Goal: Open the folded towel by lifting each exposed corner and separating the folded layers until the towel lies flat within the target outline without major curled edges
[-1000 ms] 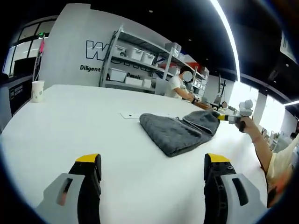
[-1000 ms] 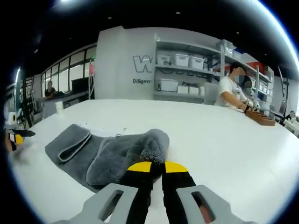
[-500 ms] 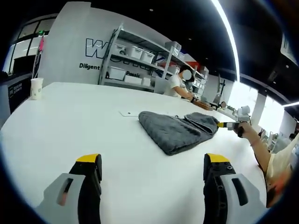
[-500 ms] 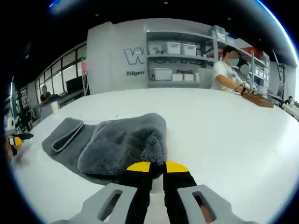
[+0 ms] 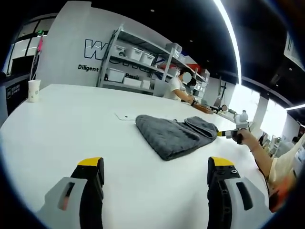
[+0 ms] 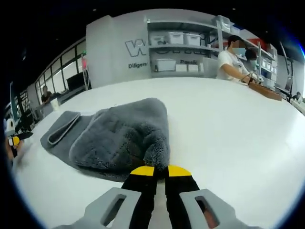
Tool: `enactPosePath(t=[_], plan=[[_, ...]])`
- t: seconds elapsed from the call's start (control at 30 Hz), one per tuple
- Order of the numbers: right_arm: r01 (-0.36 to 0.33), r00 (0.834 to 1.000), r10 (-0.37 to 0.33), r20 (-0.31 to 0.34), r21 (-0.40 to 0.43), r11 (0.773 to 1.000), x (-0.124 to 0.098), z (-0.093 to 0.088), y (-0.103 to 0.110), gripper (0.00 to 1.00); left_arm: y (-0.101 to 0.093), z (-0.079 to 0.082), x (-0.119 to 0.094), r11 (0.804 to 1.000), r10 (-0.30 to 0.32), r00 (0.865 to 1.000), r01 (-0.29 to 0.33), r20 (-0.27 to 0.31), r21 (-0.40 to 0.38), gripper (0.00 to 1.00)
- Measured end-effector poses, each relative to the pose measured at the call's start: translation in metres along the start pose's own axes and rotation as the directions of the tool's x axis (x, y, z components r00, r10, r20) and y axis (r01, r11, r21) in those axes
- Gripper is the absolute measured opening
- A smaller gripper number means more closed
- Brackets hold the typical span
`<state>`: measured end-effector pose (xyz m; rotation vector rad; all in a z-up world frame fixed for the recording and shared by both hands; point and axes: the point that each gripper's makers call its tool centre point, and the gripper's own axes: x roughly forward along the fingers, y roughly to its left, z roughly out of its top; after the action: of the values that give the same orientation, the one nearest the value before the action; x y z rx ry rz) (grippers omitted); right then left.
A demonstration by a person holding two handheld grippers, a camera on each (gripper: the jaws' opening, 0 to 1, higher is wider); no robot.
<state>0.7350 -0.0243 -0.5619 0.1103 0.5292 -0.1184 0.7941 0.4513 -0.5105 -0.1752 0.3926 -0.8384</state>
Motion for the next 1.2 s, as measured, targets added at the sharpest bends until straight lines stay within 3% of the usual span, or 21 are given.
enactPosePath(t=[0.23, 0.37, 0.5, 0.7, 0.9, 1.07, 1.2], plan=[[-0.003, 1.0, 0.003, 0.011, 0.012, 1.0, 0.001, 0.001, -0.004, 0.06, -0.008, 0.001, 0.001, 1.0, -0.024, 1.0, 0.024, 0.005, -0.007, 0.88], [0.069, 0.998, -0.069, -0.003, 0.008, 0.998, -0.007, 0.002, -0.02, 0.3, -0.007, 0.0, 0.001, 1.0, -0.023, 1.0, 0.023, 0.0, -0.005, 0.88], [0.055, 0.997, -0.059, 0.048, 0.077, 0.996, -0.015, 0.013, -0.027, 0.38, -0.006, 0.0, 0.001, 1.0, -0.019, 1.0, 0.019, -0.003, -0.004, 0.88], [0.089, 0.995, -0.092, 0.045, 0.048, 0.995, -0.028, 0.018, -0.036, 0.59, -0.007, 0.0, 0.001, 1.0, -0.02, 1.0, 0.02, -0.005, 0.003, 0.88], [0.028, 0.997, -0.032, 0.068, 0.063, 0.998, -0.037, 0.027, -0.024, 0.73, -0.004, -0.004, 0.004, 1.0, -0.014, 1.0, 0.014, -0.02, 0.008, 0.88], [0.0, 0.998, -0.001, 0.055, 0.014, 1.0, -0.041, 0.03, -0.01, 0.87, -0.004, -0.007, 0.007, 1.0, -0.01, 0.999, 0.011, -0.037, 0.018, 0.88], [-0.033, 0.998, 0.032, 0.045, 0.012, 0.999, -0.045, 0.031, 0.001, 0.91, -0.003, -0.009, 0.008, 0.999, 0.003, 0.999, -0.001, -0.044, 0.034, 0.88]])
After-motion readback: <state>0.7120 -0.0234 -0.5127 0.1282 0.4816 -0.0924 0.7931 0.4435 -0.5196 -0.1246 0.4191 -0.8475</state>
